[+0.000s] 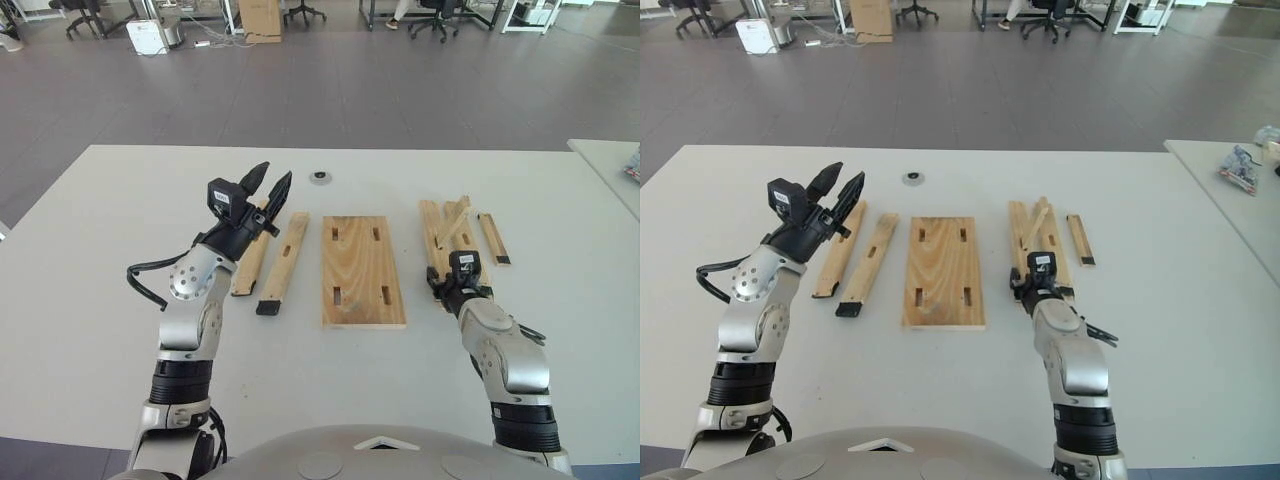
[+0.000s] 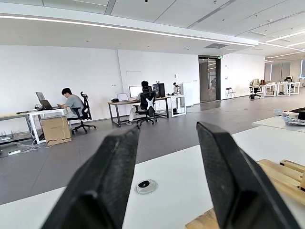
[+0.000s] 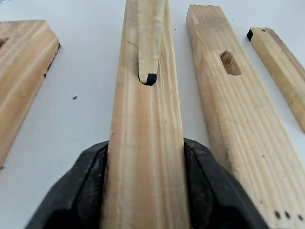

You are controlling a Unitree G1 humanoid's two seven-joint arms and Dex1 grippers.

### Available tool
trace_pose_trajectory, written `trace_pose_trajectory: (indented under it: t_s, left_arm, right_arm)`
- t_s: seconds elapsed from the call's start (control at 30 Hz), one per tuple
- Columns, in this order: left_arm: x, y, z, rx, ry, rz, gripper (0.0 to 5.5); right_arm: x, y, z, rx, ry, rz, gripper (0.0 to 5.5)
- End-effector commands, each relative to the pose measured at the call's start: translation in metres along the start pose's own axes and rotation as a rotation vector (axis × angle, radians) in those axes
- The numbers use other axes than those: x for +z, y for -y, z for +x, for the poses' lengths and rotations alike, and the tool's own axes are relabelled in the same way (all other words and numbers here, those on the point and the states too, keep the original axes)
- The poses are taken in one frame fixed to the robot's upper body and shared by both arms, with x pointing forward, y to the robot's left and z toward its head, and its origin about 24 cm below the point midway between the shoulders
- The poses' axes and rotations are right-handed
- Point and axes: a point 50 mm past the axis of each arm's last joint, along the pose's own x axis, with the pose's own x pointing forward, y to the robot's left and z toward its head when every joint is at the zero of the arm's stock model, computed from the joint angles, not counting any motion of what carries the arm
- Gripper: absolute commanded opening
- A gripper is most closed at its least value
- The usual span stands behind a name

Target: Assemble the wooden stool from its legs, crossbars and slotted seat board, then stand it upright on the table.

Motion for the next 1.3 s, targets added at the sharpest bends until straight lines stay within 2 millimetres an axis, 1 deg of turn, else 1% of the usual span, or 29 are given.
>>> trace_pose_trajectory:
  t_s: [0.03, 0.13, 0.17, 0.23, 0.27, 0.3, 0.37, 0.43, 0.5, 0.53, 0.6, 0.67, 0.73, 0.8, 0.97, 1.1, 1.2, 1.23, 1.3]
  left_arm:
    - [0.006, -0.010, 0.002, 0.013, 0.002, -0.005, 2.20]
    - [0.011, -0.017, 0.004, 0.014, 0.007, -0.001, 2.20]
    - [0.013, -0.021, 0.006, 0.015, 0.016, -0.014, 2.20]
    - [0.021, -0.026, 0.015, -0.008, 0.039, -0.086, 2.20]
    - [0.026, -0.026, 0.020, -0.045, 0.047, -0.164, 2.20]
    - [0.031, -0.024, 0.024, -0.096, 0.052, -0.253, 2.20]
    - [0.043, -0.015, 0.028, -0.286, 0.028, -0.477, 2.20]
    - [0.057, -0.006, 0.028, -0.472, -0.013, -0.615, 2.58]
    - [0.071, -0.006, 0.030, -0.566, -0.012, -0.726, 3.02]
    - [0.077, -0.006, 0.030, -0.605, -0.007, -0.771, 3.11]
    - [0.085, -0.005, 0.032, -0.658, -0.005, -0.836, 3.51]
    - [0.089, -0.003, 0.033, -0.698, -0.021, -0.864, 3.93]
    - [0.091, 0.002, 0.032, -0.747, -0.049, -0.869, 3.96]
    - [0.090, 0.004, 0.031, -0.766, -0.072, -0.877, 3.96]
    - [0.084, 0.012, 0.023, -0.822, -0.161, -0.903, 3.96]
    - [0.082, 0.014, 0.020, -0.834, -0.162, -0.916, 3.96]
    - [0.082, 0.013, 0.018, -0.838, -0.155, -0.945, 3.34]
    - [0.082, 0.013, 0.016, -0.843, -0.157, -0.948, 3.26]
    - [0.080, 0.012, 0.015, -0.831, -0.153, -0.954, 2.78]
  right_arm:
    - [0.023, 0.005, 0.002, 0.050, 0.091, -0.037, 2.09]
    - [0.049, 0.006, 0.002, 0.095, 0.188, -0.041, 2.09]
    - [0.062, 0.004, 0.000, 0.134, 0.244, -0.045, 2.09]
    - [0.091, -0.004, -0.009, 0.282, 0.368, 0.000, 2.09]
    - [0.105, -0.009, -0.015, 0.389, 0.422, 0.027, 2.09]
    - [0.116, -0.013, -0.021, 0.491, 0.463, 0.049, 2.09]
    - [0.134, -0.017, -0.033, 0.666, 0.514, 0.067, 2.09]
    - [0.150, -0.020, -0.045, 0.839, 0.537, 0.095, 2.09]
    - [0.159, -0.021, -0.057, 0.994, 0.535, 0.125, 2.09]
    - [0.161, -0.020, -0.062, 1.059, 0.526, 0.141, 2.09]
    - [0.162, -0.018, -0.070, 1.159, 0.492, 0.158, 2.09]
    - [0.159, -0.019, -0.075, 1.217, 0.448, 0.162, 2.09]
    - [0.147, -0.024, -0.080, 1.297, 0.351, 0.146, 2.09]
    - [0.138, -0.027, -0.085, 1.349, 0.290, 0.134, 2.09]
    - [0.126, -0.031, -0.095, 1.444, 0.181, 0.112, 2.09]
    - [0.122, -0.030, -0.099, 1.482, 0.145, 0.107, 2.09]
    - [0.121, -0.024, -0.098, 1.468, 0.146, 0.120, 2.09]
    - [0.121, -0.022, -0.099, 1.461, 0.146, 0.122, 2.09]
    - [0.120, -0.021, -0.099, 1.455, 0.145, 0.125, 2.09]
